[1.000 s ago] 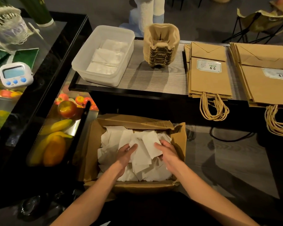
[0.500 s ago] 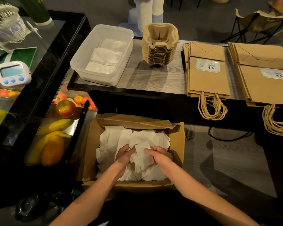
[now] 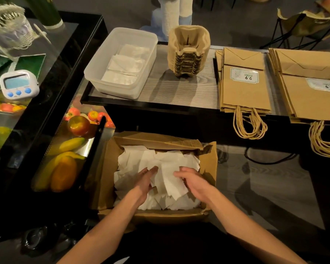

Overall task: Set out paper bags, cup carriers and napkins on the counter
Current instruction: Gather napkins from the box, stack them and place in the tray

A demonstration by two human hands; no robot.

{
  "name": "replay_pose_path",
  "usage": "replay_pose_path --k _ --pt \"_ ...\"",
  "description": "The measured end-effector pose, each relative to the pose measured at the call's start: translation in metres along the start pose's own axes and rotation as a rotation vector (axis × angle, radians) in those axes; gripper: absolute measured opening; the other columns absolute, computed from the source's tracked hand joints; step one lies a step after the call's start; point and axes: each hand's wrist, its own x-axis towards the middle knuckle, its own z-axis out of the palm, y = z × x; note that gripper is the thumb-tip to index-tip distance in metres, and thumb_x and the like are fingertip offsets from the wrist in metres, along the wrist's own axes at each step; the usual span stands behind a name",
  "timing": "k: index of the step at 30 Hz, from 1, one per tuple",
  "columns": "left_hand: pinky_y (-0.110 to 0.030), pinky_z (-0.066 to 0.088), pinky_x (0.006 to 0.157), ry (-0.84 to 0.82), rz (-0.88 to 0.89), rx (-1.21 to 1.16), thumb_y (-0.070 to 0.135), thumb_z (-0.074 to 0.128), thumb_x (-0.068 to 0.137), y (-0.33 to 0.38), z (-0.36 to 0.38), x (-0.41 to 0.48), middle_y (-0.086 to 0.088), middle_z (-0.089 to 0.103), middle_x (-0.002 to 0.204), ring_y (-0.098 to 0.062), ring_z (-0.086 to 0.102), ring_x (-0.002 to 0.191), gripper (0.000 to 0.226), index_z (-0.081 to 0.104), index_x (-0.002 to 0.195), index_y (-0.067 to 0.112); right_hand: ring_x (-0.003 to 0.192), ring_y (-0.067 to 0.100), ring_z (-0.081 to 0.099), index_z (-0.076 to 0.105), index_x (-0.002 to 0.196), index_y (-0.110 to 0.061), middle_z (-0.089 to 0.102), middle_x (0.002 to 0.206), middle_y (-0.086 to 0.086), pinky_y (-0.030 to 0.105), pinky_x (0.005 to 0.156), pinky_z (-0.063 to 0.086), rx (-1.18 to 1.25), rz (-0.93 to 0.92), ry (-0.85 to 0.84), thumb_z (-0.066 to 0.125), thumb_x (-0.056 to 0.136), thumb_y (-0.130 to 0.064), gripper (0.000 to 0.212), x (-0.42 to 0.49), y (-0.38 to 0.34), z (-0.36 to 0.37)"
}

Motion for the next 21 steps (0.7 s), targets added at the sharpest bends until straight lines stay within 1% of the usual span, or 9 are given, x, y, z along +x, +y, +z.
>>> replay_pose_path --k 2,4,6,7,10,12,15,17,21 --pt "-0.045 0.058 0.091 -0.025 0.01 -0.003 0.036 0.069 0.096 -0.002 0.002 0.002 -0.012 0.072 0.121 -0.032 0.068 0.11 0.057 0.052 0.145 0.011 0.097 0.013 0.065 0.064 0.106 -0.024 0.069 0.111 -0.003 0.025 0.079 0.053 -0.386 -0.01 0.086 0.064 0.098 -0.028 0.009 0.012 0.009 0.008" --pt "-0.046 0.058 0.094 -0.049 0.01 0.005 0.044 0.075 0.088 -0.005 0.001 0.005 -0.011 0.074 0.118 -0.031 0.071 0.108 0.068 0.053 0.144 0.012 0.09 0.011 0.058 0.059 0.094 -0.035 0.061 0.098 -0.011 0.027 0.075 0.049 -0.615 -0.034 0.121 0.066 0.093 -0.039 0.008 0.024 0.021 0.015" --pt "-0.048 0.057 0.097 -0.047 -0.006 0.0 0.049 0.078 0.081 -0.007 0.0 0.007 -0.011 0.073 0.119 -0.03 0.071 0.108 0.079 0.051 0.146 0.014 0.078 0.007 0.051 0.051 0.082 -0.038 0.051 0.084 -0.015 0.023 0.065 0.042 -0.64 -0.065 0.194 0.067 0.093 -0.038 0.019 0.03 0.029 0.018" --pt "-0.048 0.056 0.098 -0.038 -0.008 -0.01 0.045 0.075 0.086 -0.006 0.0 0.007 -0.011 0.073 0.119 -0.03 0.071 0.109 0.071 0.051 0.145 0.014 0.077 0.007 0.051 0.05 0.081 -0.038 0.05 0.083 -0.016 0.023 0.064 0.042 -0.638 -0.084 0.24 0.068 0.094 -0.038 0.022 0.028 0.029 0.018" --pt "-0.047 0.053 0.102 0.006 -0.017 -0.041 0.037 0.063 0.1 -0.001 0.001 -0.001 -0.009 0.068 0.124 -0.028 0.066 0.112 0.053 0.048 0.146 0.017 0.093 0.008 0.058 0.056 0.098 -0.038 0.057 0.095 -0.019 0.025 0.077 0.05 -0.637 -0.132 0.367 0.072 0.092 -0.037 0.017 0.022 0.023 0.013" --pt "-0.048 0.049 0.109 0.024 -0.014 -0.043 0.039 0.06 0.102 -0.002 -0.001 -0.001 -0.008 0.063 0.13 -0.027 0.061 0.118 0.053 0.045 0.149 0.019 0.101 0.007 0.057 0.057 0.114 -0.038 0.059 0.105 -0.02 0.027 0.086 0.049 -0.53 -0.092 0.359 0.072 0.093 -0.034 0.027 0.02 0.018 0.005" --pt "-0.053 0.04 0.116 0.033 0.001 0.002 0.047 0.064 0.098 -0.001 -0.003 0.001 -0.008 0.049 0.152 -0.031 0.049 0.136 0.068 0.036 0.156 0.024 0.117 0.017 0.062 0.065 0.123 -0.022 0.069 0.127 0.0 0.035 0.101 0.05 -0.018 -0.012 0.172 0.07 0.095 -0.02 0.029 0.015 0.011 -0.005" --pt "-0.054 0.04 0.115 0.049 0.048 0.049 0.052 0.069 0.092 0.0 -0.005 0.002 -0.006 0.05 0.151 -0.031 0.049 0.136 0.075 0.04 0.154 0.023 0.121 0.024 0.063 0.062 0.13 -0.012 0.069 0.13 0.007 0.04 0.105 0.049 0.253 0.025 0.062 0.067 0.095 -0.013 0.035 0.011 0.008 -0.011" --pt "-0.053 0.038 0.116 0.025 0.12 0.109 0.057 0.076 0.081 0.002 -0.004 -0.003 -0.004 0.053 0.148 -0.03 0.049 0.137 0.085 0.046 0.151 0.019 0.123 0.03 0.064 0.059 0.135 -0.011 0.068 0.131 0.013 0.05 0.106 0.049 0.36 -0.001 -0.029 0.059 0.1 -0.014 0.035 0.011 0.006 -0.013"
